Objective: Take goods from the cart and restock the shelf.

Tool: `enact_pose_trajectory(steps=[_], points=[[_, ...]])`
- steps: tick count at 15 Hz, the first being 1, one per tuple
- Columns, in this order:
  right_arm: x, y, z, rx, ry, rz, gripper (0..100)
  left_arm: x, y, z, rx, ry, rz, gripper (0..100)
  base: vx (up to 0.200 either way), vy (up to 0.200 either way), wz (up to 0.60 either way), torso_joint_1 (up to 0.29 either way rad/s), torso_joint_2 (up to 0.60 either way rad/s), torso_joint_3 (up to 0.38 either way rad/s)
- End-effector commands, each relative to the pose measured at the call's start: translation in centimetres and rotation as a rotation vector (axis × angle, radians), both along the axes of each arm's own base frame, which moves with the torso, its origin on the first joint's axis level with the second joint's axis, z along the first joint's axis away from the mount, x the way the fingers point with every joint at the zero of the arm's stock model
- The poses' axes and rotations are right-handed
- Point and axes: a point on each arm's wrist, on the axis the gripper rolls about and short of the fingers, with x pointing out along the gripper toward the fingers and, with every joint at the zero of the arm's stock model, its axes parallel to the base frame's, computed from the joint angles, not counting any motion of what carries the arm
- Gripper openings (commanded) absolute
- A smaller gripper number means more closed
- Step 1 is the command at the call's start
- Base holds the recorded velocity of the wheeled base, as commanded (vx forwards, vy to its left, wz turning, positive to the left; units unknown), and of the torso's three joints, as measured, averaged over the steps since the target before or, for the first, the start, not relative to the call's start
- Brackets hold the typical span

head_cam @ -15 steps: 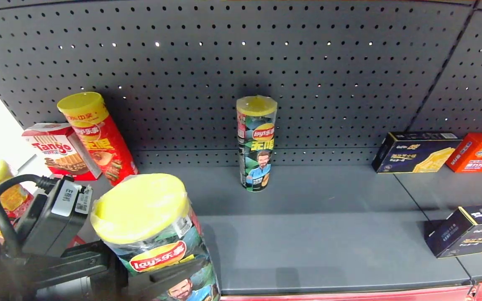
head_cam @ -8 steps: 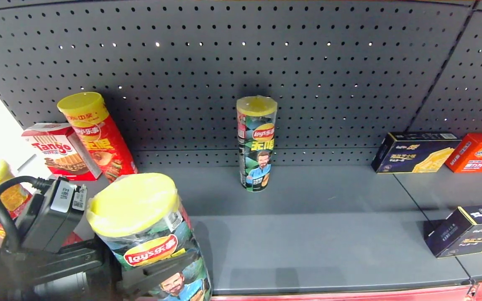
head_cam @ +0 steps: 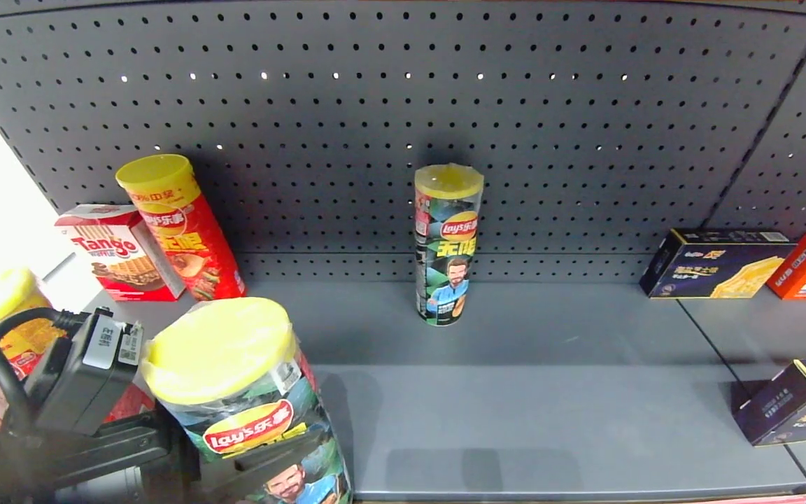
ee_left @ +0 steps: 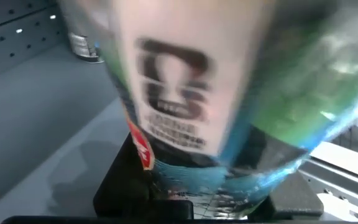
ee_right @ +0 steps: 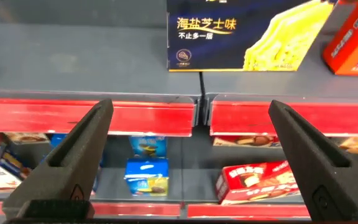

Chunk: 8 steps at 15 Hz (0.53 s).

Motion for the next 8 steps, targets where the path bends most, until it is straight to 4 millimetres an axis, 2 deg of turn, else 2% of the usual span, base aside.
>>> enact_pose_trajectory(steps=[1, 2, 3, 4, 8], points=[[-0.1, 0.0, 4.5, -0.009, -0.039, 0.010, 100, 0.2, 0.1, 0.1, -0.001, -0.002, 0.009, 0, 0.000, 0.000, 0.00, 0.000, 0.00, 0.000], [0.7, 0.0, 6.5, -0.002, 0.000, 0.044, 100, 0.2, 0.1, 0.1, -0.001, -0.005, 0.008, 0, 0.000, 0.000, 0.00, 0.000, 0.00, 0.000], [0.7, 0.0, 7.6, -0.002, -0.016, 0.065, 100, 0.3, 0.1, 0.2, -0.001, -0.007, 0.009, 0, 0.000, 0.000, 0.00, 0.000, 0.00, 0.000], [0.9, 0.0, 9.9, -0.016, -0.026, 0.096, 100, 0.4, 0.0, 0.7, -0.015, -0.027, 0.014, 0, 0.000, 0.000, 0.00, 0.000, 0.00, 0.000], [2.1, 0.1, 12.4, -0.052, -0.006, 0.135, 100, 0.8, 0.5, 1.4, -0.030, -0.059, 0.046, 0, 0.000, 0.000, 0.00, 0.000, 0.00, 0.000]])
